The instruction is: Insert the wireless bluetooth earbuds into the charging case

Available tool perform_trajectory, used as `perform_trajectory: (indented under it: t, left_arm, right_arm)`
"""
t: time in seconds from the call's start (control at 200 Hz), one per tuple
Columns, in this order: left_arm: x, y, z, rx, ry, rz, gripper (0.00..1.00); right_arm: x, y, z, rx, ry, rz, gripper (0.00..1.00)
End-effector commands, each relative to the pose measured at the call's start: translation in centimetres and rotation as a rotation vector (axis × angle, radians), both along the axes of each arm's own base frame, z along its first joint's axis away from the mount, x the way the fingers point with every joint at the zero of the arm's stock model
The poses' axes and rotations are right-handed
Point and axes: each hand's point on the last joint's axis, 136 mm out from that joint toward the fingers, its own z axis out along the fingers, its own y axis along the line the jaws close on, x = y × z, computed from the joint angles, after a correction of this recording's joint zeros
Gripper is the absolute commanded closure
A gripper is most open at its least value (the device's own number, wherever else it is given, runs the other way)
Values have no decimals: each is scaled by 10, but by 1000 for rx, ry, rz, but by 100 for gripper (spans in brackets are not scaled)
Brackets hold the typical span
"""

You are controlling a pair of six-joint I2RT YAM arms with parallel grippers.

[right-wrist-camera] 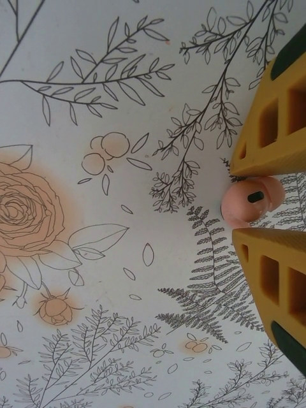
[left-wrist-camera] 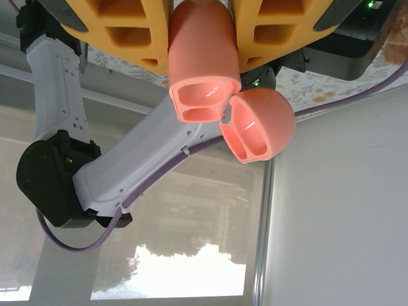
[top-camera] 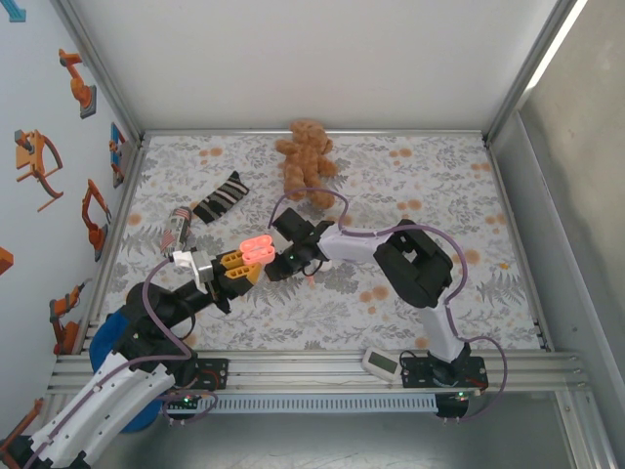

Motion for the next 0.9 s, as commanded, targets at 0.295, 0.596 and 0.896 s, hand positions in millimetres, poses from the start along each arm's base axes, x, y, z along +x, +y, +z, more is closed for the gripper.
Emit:
perform_trajectory:
  t: [0.295,0.596,0.896]
  left_arm:
    - [-1,1,0,0,-22,6,100]
    - [-1,2,-1,3,-19,9,100]
    - [-2,2,0,5,-19,9,100]
  right_arm:
    - [-5,-2,-16,-66,-7,23,78]
    - [-1,-1,3,-24,-57,18,81]
    - [3,-10,35,2,-145,12,81]
